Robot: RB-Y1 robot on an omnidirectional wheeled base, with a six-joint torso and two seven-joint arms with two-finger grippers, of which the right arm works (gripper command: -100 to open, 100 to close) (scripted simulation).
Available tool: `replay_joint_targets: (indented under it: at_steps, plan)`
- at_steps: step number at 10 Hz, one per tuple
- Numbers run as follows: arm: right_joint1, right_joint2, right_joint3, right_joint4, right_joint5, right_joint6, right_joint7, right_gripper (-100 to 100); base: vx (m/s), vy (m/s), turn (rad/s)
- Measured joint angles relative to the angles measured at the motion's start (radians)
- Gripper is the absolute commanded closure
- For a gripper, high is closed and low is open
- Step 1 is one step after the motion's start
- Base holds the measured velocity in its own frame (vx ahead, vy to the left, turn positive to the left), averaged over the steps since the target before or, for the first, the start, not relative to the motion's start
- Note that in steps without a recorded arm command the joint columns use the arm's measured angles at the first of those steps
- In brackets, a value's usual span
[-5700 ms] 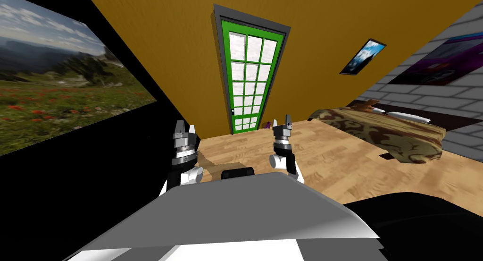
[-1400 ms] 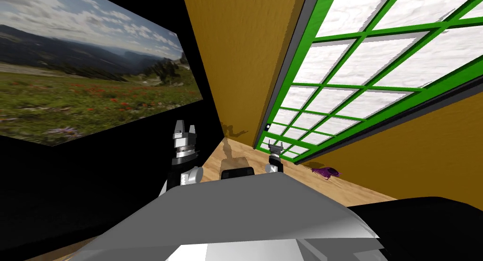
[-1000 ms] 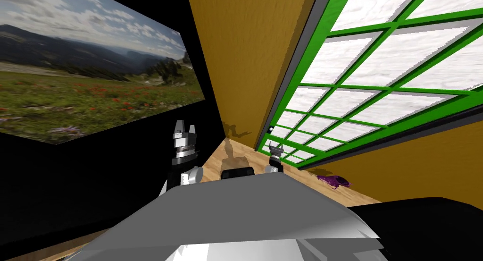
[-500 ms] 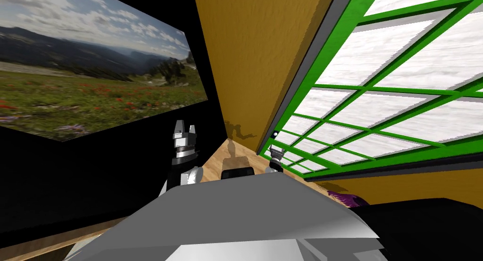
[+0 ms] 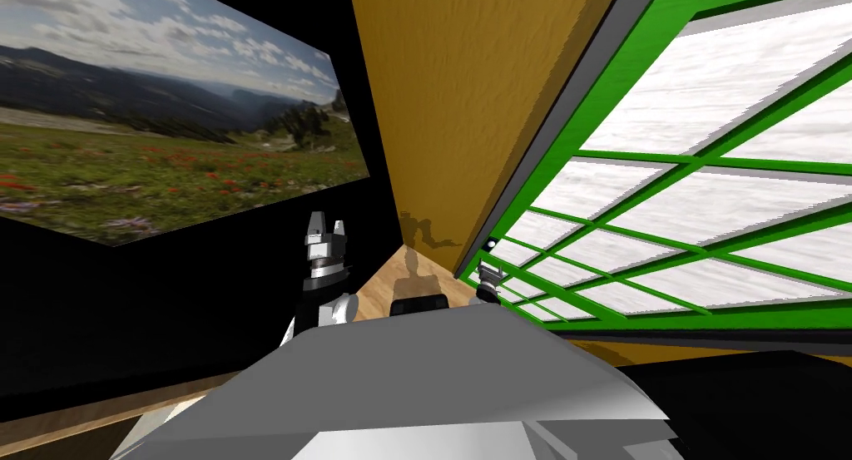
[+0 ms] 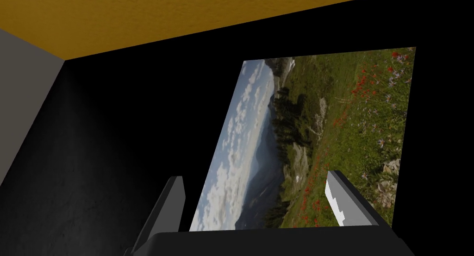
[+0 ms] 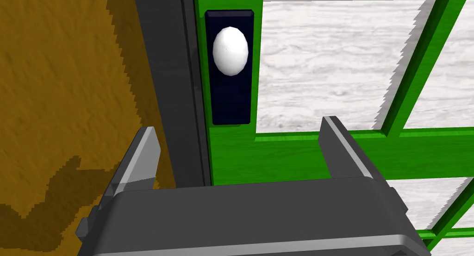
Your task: Pull the door open
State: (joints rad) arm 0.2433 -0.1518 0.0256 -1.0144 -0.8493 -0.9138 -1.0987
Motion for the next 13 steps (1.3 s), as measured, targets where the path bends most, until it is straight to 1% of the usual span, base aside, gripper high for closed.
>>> replay_joint_targets:
  at_steps: [1,2,3,4,5,7,9,10,13]
  plan:
    - [-0.006,-0.002,0.001,0.022,-0.011,-0.008,-0.017,-100,0.034,-0.027,0.028]
    - [-0.007,-0.002,0.001,0.025,-0.012,-0.01,-0.021,-100,0.093,-0.022,-0.02]
    - [-0.006,-0.012,0.003,0.037,-0.011,-0.014,-0.035,-100,0.176,-0.01,-0.017]
    - [-0.006,-0.026,0.005,0.056,-0.008,-0.021,-0.058,-100,0.19,0.009,-0.012]
    - [0.0,-0.038,0.006,0.061,-0.008,-0.024,-0.077,-100,0.157,0.008,-0.012]
    - [0.003,-0.057,0.012,0.087,-0.003,-0.036,-0.113,-100,0.106,-0.01,-0.012]
    - [0.015,-0.081,0.013,0.093,-0.002,-0.038,-0.144,-100,0.096,-0.006,-0.016]
    - [0.017,-0.093,0.016,0.107,0.0,-0.043,-0.164,-100,0.083,-0.004,-0.011]
    - [0.034,-0.127,0.023,0.132,0.006,-0.057,-0.22,-100,0.093,-0.014,-0.015]
